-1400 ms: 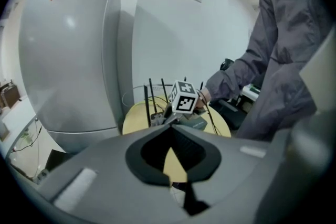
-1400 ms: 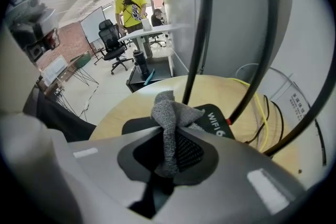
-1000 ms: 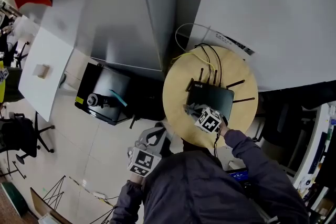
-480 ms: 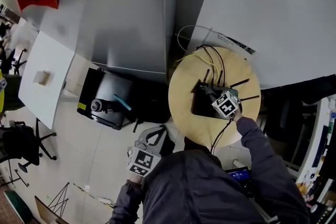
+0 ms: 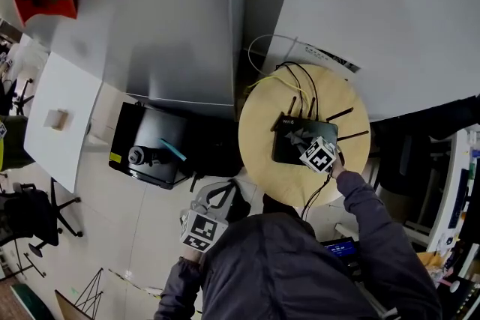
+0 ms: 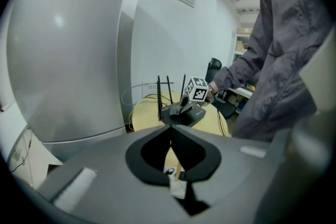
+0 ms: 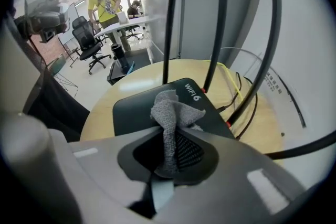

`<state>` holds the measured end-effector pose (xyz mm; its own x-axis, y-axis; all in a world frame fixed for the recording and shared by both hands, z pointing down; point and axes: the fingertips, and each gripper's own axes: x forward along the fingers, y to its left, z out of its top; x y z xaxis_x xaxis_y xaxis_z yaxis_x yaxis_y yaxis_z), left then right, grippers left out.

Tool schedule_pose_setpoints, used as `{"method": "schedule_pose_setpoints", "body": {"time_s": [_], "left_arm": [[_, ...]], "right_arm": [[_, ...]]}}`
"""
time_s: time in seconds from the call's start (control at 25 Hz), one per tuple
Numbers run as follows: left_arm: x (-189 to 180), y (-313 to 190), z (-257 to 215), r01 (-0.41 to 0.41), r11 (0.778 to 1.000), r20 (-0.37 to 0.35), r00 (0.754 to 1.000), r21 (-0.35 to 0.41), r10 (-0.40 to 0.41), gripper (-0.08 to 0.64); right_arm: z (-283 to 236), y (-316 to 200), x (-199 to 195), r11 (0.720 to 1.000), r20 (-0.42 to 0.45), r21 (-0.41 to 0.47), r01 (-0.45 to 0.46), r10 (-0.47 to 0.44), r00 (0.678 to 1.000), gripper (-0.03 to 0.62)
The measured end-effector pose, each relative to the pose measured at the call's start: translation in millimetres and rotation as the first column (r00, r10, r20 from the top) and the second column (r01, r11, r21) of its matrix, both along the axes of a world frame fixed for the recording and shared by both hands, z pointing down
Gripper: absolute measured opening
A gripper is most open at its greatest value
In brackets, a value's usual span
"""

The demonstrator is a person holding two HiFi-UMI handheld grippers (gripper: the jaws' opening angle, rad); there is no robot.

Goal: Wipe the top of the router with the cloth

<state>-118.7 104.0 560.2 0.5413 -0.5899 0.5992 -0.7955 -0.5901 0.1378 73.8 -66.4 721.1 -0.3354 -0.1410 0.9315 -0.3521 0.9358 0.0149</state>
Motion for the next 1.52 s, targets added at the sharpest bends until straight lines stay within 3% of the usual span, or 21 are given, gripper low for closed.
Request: {"method": "schedule_pose_setpoints", "body": {"time_s": [0.32, 0.52, 0.64, 0.76, 1.04, 1.24, 1.52], "left_arm": [[12.7, -7.8, 1.6, -0.067, 0.998, -0.007, 0.998, 0.009, 0.067, 0.002], [14.0, -12.7, -0.2, -0.063, 0.998, -0.004, 0.998, 0.019, 0.064, 0.002], [11.8, -11.8, -1.7, -0.045, 0.999, -0.002, 0.999, 0.018, 0.045, 0.002], [8.0, -8.7, -1.3, -0.022, 1.000, 0.002, 1.000, 0.015, 0.022, 0.002], [6.9, -3.3, 0.8, 0.012, 1.000, 0.011, 1.000, 0.005, -0.012, 0.002], [11.6, -8.0, -1.3, 0.004, 1.000, 0.007, 1.000, 0.018, -0.004, 0.002], [22.3, -21.1, -4.7, -0.057, 0.998, 0.005, 0.998, 0.035, 0.057, 0.002]], "right_arm": [[0.0, 61.1, 3.9, 0.999, 0.013, -0.020, 0.044, -0.043, 0.999, 0.034], [1.1, 75.2, 4.8, 0.995, 0.017, -0.068, 0.076, -0.075, 0.997, 0.035], [-3.5, 50.9, 11.3, 0.996, 0.087, -0.091, -0.021, 0.028, 0.996, 0.034], [-12.7, -5.9, 28.7, 0.987, 0.123, -0.032, -0.155, 0.158, 0.980, 0.034], [-0.7, -66.6, 59.2, 0.979, 0.004, 0.066, -0.192, 0.193, 0.981, 0.034], [7.4, -47.0, 66.8, 0.984, -0.024, 0.038, -0.174, 0.175, 0.984, 0.034], [1.4, 11.8, 61.0, 0.993, 0.001, -0.021, -0.117, 0.117, 0.993, 0.034]]}}
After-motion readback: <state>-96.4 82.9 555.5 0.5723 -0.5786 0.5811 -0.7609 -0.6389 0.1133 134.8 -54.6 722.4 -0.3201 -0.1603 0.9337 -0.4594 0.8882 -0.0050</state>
